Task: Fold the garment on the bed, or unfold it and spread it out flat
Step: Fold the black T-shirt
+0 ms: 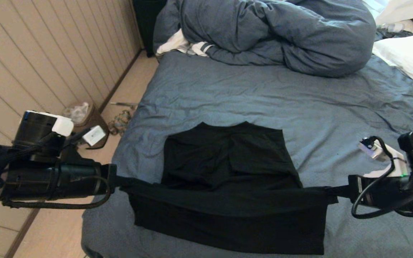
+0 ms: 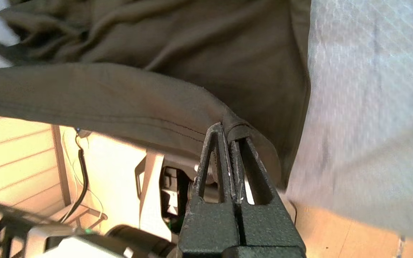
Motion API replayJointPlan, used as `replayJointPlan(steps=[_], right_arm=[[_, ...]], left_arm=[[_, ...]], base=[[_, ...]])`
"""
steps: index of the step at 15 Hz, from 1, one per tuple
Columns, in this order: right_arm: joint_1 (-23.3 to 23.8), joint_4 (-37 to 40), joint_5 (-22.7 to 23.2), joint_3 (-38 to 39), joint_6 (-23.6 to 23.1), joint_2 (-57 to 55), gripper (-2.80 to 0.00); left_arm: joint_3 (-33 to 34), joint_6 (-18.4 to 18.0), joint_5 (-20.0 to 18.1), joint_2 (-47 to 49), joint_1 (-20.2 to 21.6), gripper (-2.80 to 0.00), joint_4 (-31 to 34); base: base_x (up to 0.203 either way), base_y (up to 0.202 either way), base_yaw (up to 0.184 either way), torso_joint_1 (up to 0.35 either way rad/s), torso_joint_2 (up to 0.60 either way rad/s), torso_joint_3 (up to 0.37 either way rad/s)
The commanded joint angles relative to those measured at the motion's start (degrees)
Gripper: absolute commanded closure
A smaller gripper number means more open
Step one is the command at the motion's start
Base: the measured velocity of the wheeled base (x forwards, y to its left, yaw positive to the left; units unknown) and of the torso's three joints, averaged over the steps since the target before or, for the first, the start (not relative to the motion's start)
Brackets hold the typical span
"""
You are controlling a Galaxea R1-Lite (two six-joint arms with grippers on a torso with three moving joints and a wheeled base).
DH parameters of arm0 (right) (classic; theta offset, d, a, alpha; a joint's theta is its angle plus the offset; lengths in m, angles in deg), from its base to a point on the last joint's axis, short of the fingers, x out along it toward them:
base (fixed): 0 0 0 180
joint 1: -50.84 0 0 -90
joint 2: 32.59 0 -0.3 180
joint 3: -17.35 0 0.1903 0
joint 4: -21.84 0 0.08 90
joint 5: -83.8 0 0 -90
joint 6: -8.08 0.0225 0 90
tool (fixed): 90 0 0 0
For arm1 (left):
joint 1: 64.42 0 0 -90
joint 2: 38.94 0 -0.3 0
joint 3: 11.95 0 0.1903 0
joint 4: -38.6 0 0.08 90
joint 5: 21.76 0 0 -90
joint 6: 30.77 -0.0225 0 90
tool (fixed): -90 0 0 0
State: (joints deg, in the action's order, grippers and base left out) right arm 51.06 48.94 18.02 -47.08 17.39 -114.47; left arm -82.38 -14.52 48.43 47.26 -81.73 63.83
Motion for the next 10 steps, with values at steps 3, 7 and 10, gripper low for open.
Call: replayJointPlan(steps=[3,7,10], right_arm=[[0.1,10.2,-0.1,-0.8,-0.1,12.5,0.0],[0.3,24.8,-1.4,-0.8,-1.6,24.1,0.0],[-0.1,29.9,-3.1,-0.1,-2.7,27.5,0.0]], left_arm=[[1.4,1.0,-0.7,-8.0,-0.2,0.0,5.6],[6.7,4.4,-1.1,-15.8,-2.1,0.0,6.5],[8.3,4.6,-1.2,-18.1,-3.2,0.0,9.4]], base=[[0.0,0.0,0.0,0.0,0.0,0.0],[0.0,0.0,0.0,0.0,0.0,0.0],[0.0,0.0,0.0,0.0,0.0,0.0]])
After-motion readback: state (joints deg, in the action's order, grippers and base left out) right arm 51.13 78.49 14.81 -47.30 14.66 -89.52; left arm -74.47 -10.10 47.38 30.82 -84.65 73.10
